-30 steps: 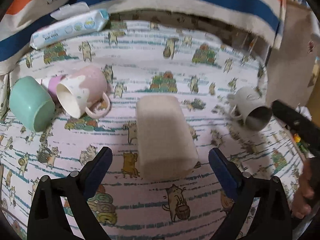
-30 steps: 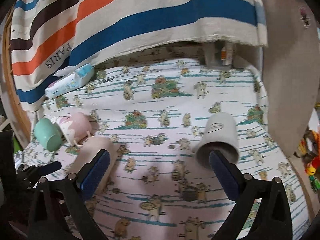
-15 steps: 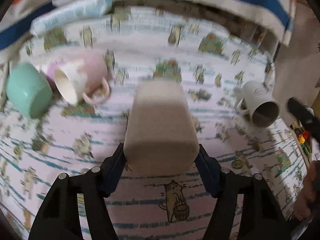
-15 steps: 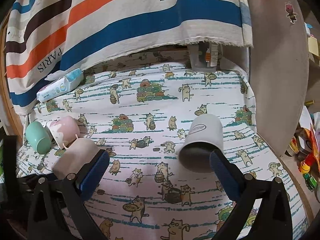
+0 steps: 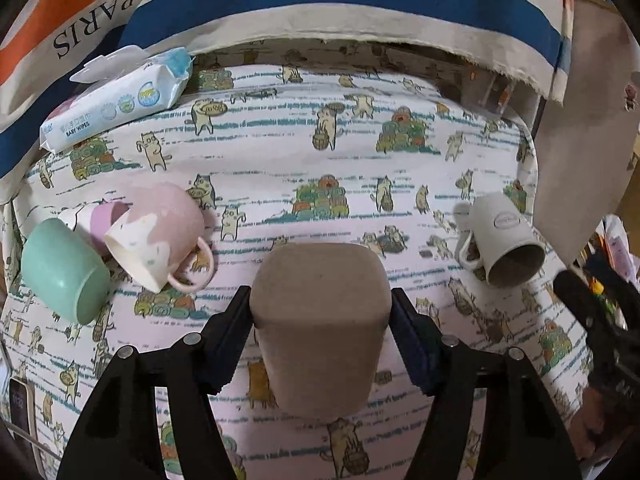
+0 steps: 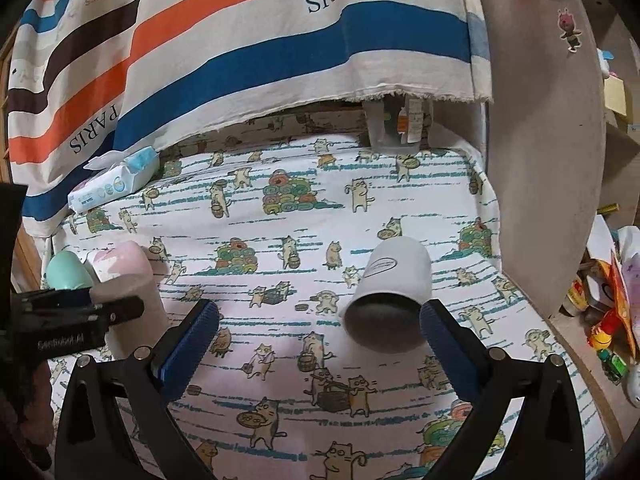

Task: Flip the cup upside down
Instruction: 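Grasp the beige cup with the left gripper while the right gripper releases it, then lower the beige cup opening-down onto the cloth with the left gripper and release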

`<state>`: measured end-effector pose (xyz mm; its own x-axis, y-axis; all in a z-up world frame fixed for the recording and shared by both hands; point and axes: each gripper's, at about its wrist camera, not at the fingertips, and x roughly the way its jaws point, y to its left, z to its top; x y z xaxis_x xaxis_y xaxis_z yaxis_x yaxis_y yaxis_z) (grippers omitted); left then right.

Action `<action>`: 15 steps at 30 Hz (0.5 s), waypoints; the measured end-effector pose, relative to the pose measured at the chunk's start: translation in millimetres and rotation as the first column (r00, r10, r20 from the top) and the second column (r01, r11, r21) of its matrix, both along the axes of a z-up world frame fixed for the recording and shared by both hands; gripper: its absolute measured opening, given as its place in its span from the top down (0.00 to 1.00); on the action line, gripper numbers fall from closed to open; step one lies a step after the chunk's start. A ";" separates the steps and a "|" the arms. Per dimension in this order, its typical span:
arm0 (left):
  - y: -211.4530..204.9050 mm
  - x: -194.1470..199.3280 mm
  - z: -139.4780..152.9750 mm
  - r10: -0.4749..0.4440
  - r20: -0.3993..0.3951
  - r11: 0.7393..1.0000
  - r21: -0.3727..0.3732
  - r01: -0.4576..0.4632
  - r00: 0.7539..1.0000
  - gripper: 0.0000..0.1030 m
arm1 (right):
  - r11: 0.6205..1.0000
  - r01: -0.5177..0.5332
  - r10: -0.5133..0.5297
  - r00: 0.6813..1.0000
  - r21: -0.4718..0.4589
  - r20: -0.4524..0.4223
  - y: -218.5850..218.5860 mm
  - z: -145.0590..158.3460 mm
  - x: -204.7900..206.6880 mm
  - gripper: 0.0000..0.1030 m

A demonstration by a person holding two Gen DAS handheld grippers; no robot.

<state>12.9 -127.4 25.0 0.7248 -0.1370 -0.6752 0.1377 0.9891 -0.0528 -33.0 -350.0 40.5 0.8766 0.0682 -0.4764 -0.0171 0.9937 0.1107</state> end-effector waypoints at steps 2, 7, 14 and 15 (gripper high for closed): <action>-3.7 2.1 4.6 -0.008 0.024 1.000 0.015 0.007 1.000 0.36 | 1.000 0.003 -0.003 1.000 0.001 0.001 -2.2 0.3 -0.9 0.01; -5.8 13.7 13.4 -0.014 0.075 1.000 0.003 0.014 0.997 0.36 | 1.000 0.011 -0.011 1.000 -0.005 0.009 -4.8 0.0 -1.8 0.01; -8.0 34.8 4.9 -0.020 0.137 0.999 0.035 0.015 0.990 0.36 | 1.000 0.011 -0.011 1.000 0.005 0.011 -6.5 -1.1 -2.6 0.01; -8.1 36.4 3.1 -0.022 0.139 0.999 0.040 0.016 0.990 0.36 | 1.000 0.013 -0.013 1.000 0.003 0.012 -6.8 -0.9 -2.5 0.01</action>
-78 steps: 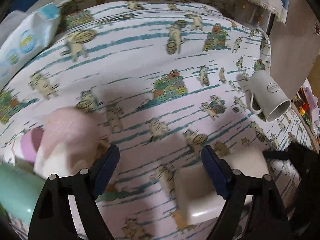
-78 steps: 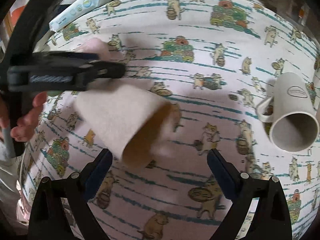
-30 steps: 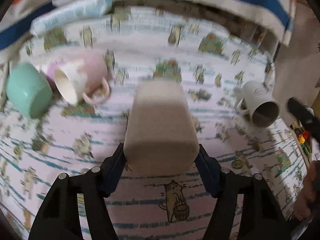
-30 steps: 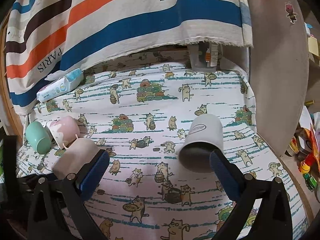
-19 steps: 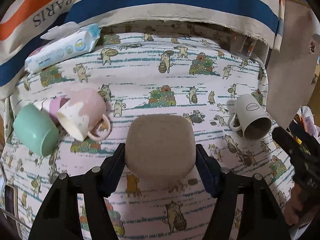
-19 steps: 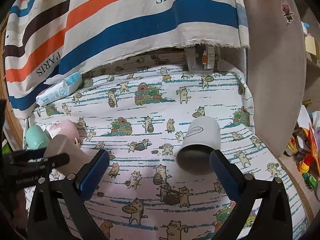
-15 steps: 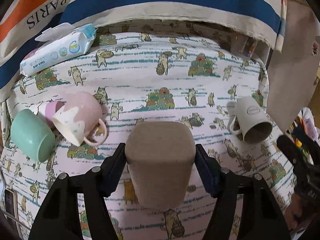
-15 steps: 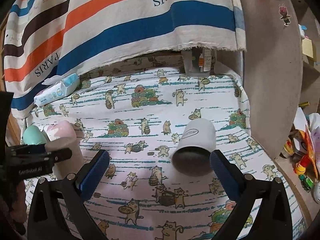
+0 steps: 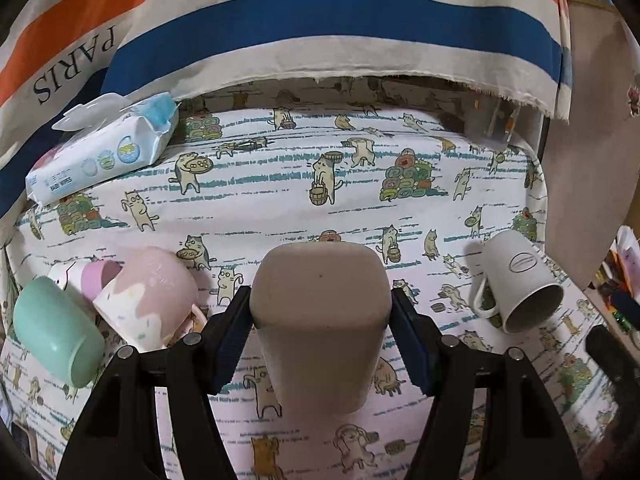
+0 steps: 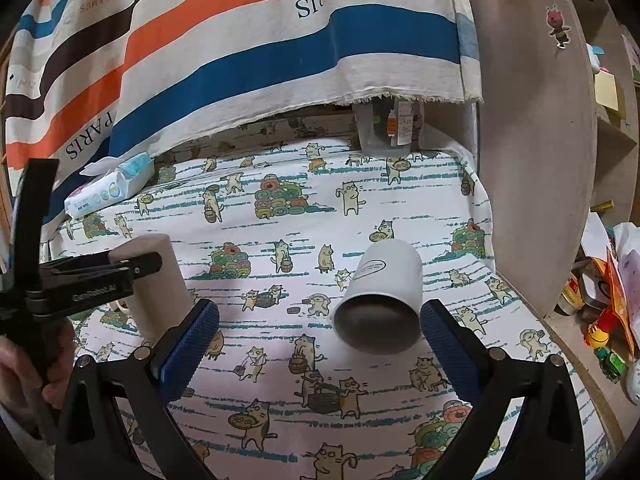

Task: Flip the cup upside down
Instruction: 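Lower the beige cup opening-down onto the cloth with the left gripper and release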

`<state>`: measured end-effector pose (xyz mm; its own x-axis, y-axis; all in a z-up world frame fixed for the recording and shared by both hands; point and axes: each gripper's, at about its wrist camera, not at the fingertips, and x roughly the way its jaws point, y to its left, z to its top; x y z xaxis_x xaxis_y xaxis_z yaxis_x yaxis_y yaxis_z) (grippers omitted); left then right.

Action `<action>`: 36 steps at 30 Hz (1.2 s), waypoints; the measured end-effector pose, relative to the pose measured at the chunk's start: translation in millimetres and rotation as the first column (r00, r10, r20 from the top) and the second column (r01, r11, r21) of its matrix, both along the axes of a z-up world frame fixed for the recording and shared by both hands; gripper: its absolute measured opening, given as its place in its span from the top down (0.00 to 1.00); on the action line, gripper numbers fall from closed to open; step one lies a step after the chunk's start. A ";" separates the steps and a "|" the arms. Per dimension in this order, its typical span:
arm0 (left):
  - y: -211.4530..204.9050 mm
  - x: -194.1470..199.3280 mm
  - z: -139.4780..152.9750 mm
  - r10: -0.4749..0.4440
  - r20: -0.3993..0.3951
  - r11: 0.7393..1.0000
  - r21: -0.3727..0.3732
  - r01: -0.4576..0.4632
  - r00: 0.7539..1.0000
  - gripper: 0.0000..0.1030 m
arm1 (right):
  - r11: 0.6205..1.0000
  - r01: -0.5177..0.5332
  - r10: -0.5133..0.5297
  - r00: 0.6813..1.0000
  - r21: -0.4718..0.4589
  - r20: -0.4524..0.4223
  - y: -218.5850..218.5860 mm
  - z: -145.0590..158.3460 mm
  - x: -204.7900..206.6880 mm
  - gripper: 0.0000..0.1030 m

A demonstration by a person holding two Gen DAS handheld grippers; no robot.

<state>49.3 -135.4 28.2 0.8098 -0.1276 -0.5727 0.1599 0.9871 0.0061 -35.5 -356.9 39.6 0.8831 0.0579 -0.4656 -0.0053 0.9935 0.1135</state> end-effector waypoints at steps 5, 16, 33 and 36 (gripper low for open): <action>2.6 4.6 -5.9 0.005 -0.009 1.000 0.004 -0.005 1.000 0.36 | 1.000 0.008 -0.008 1.000 0.002 0.004 -2.5 0.0 -1.2 0.01; 8.2 3.9 -18.5 0.019 -0.027 1.000 0.018 -0.019 0.999 0.36 | 1.000 0.006 -0.006 1.000 0.003 0.013 -0.3 3.3 -1.6 0.01; 69.7 -111.8 96.1 -0.017 0.425 0.999 -0.018 0.027 0.905 0.01 | 0.998 -0.052 0.054 0.989 -0.019 0.141 42.9 49.4 -17.1 0.01; 79.8 -123.4 93.8 -0.011 0.468 1.000 -0.021 0.023 0.884 0.01 | 0.996 -0.074 0.080 0.981 -0.042 0.177 60.7 53.7 -20.3 0.01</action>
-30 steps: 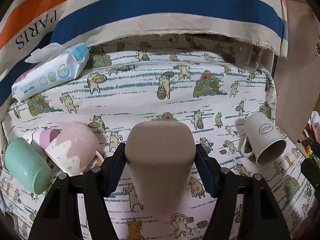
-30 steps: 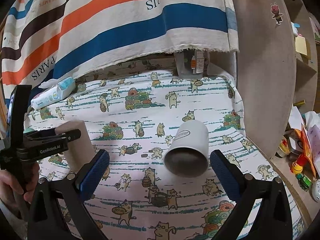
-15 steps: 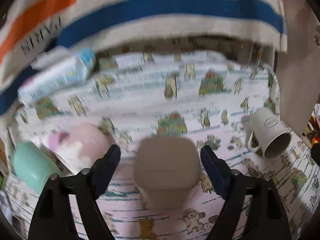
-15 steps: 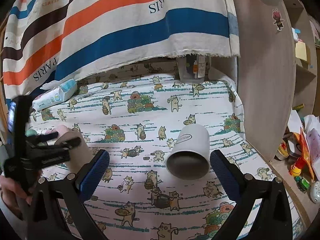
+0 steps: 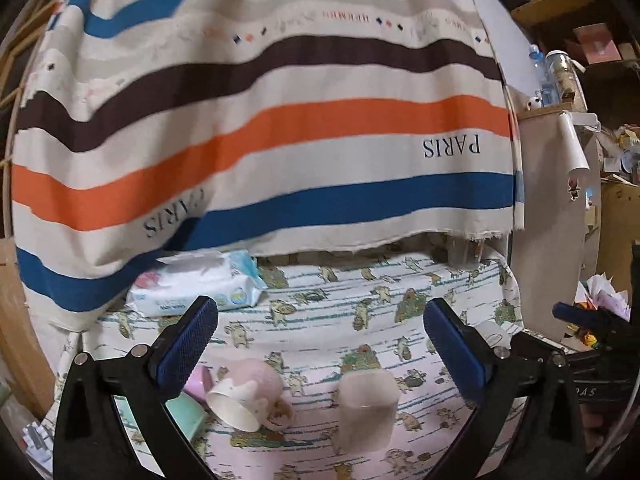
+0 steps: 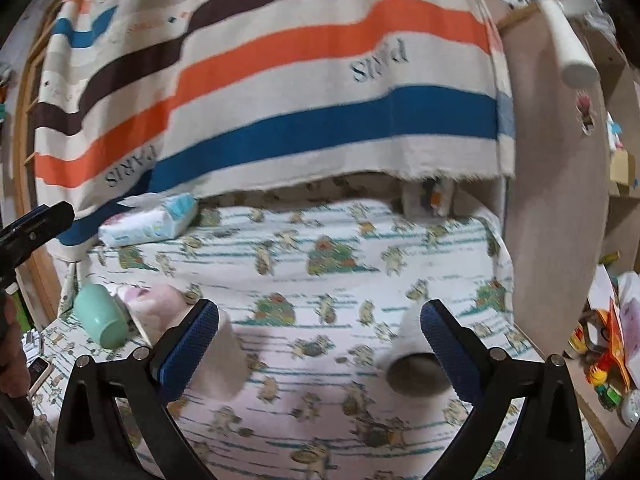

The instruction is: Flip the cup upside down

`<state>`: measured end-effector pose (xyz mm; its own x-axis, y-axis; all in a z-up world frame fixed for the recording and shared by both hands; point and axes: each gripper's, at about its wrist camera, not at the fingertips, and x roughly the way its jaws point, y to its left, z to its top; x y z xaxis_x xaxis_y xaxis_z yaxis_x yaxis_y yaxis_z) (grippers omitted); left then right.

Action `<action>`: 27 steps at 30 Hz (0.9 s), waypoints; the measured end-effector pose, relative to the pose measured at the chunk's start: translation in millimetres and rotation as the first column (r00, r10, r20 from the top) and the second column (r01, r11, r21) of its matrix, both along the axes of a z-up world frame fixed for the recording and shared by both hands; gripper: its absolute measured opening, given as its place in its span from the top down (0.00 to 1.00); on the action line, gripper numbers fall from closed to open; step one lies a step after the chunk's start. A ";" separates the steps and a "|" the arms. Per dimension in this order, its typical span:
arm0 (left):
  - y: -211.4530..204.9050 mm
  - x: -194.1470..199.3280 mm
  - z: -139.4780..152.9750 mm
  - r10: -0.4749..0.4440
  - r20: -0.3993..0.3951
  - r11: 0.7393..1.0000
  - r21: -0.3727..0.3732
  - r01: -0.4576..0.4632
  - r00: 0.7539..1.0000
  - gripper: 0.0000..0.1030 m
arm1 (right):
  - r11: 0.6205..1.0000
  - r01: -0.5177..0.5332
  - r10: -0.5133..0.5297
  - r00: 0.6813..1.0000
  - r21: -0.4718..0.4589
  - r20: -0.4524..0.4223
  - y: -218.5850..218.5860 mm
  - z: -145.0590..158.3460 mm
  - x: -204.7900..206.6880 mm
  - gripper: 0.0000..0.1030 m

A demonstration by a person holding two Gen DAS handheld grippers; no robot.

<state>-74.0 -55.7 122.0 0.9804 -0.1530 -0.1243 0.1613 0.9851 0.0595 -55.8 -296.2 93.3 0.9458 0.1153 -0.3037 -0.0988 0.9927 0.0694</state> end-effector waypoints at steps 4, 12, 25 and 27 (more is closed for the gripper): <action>13.1 -7.8 -15.0 0.016 0.038 1.000 0.013 -0.016 0.999 0.01 | 1.000 -0.018 0.018 0.999 -0.003 0.041 19.6 -0.1 -0.4 0.01; 46.8 2.4 -60.3 0.044 -0.005 0.998 -0.036 -0.044 0.999 0.01 | 0.999 -0.020 0.022 0.998 -0.037 0.065 47.1 -23.9 8.3 0.01; 57.8 13.2 -105.5 0.112 -0.003 0.994 -0.020 -0.112 0.994 0.01 | 0.999 -0.033 0.033 0.999 0.001 0.033 56.0 -59.2 26.1 0.01; 61.6 14.5 -105.2 0.134 -0.008 0.990 -0.038 -0.134 0.991 0.01 | 1.000 -0.022 0.022 0.999 -0.014 0.029 57.0 -63.7 26.2 0.01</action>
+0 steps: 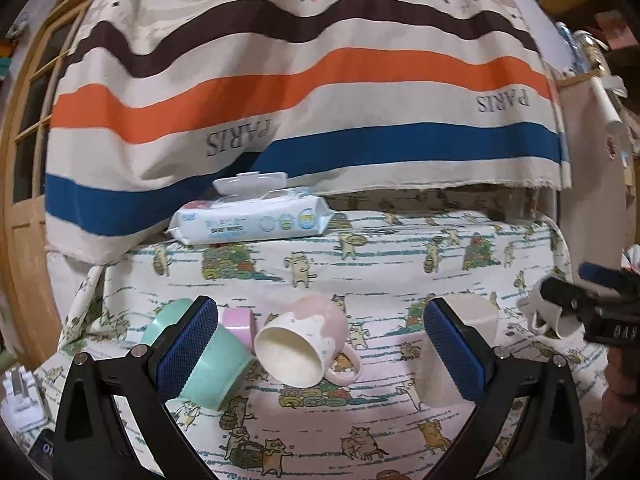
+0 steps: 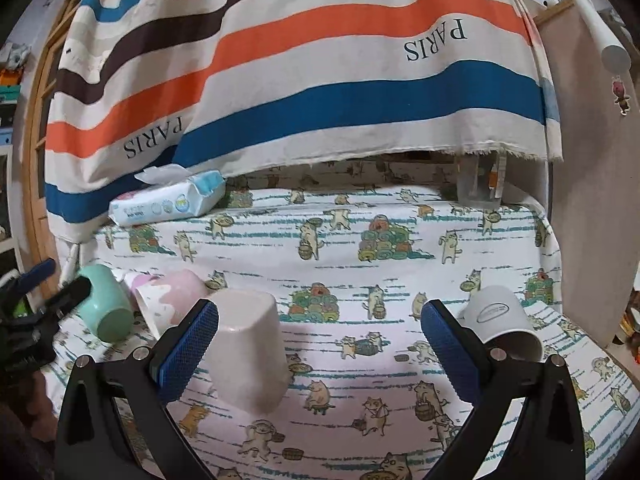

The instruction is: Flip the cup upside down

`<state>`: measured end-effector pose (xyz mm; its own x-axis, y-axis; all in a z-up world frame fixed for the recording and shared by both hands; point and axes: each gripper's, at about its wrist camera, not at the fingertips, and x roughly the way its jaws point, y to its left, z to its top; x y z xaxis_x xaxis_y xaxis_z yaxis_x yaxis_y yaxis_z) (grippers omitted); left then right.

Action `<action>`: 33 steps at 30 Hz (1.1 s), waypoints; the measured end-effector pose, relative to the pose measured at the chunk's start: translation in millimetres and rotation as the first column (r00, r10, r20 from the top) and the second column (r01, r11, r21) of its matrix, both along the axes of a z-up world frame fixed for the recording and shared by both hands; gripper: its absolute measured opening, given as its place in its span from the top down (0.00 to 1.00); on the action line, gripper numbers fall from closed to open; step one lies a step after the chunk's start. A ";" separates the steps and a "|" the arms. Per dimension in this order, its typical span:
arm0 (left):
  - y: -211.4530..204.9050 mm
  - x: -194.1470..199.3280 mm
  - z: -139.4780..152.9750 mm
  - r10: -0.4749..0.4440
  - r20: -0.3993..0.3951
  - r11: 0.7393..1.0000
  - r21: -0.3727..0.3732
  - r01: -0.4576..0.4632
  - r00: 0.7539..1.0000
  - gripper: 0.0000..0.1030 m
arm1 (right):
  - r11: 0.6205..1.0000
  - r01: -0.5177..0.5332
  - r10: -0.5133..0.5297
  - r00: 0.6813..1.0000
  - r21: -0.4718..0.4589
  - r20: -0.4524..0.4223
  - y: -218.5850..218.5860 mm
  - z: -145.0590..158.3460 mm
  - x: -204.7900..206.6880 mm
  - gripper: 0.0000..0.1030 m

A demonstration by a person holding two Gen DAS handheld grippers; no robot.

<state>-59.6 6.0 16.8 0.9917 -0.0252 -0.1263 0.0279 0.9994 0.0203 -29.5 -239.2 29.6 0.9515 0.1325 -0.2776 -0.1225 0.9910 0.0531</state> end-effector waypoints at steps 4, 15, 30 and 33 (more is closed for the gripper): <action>4.8 7.7 -2.0 0.008 -0.037 1.000 -0.019 -0.009 0.999 0.01 | 1.000 -0.003 0.003 1.000 -0.028 -0.002 4.4 -4.3 -0.9 0.01; 5.3 32.0 -14.2 0.043 -0.176 0.999 -0.015 -0.047 0.984 0.01 | 0.996 0.073 -0.073 0.997 -0.045 0.003 2.8 -4.7 -3.2 0.01; -0.7 30.5 -11.4 0.000 -0.167 1.000 -0.004 0.000 0.986 0.01 | 0.997 0.053 -0.053 0.999 -0.047 0.013 4.3 -3.9 -6.2 0.01; 3.6 31.8 -11.8 0.015 -0.174 1.000 -0.019 -0.019 0.985 0.01 | 0.997 0.054 -0.054 0.999 -0.046 0.002 3.9 -4.5 -5.2 0.01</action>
<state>-27.8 9.6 4.9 0.9550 -0.0127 -0.2964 0.0122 0.9999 -0.0037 -34.7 -235.3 25.1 0.9570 0.0681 -0.2819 -0.0690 0.9976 0.0068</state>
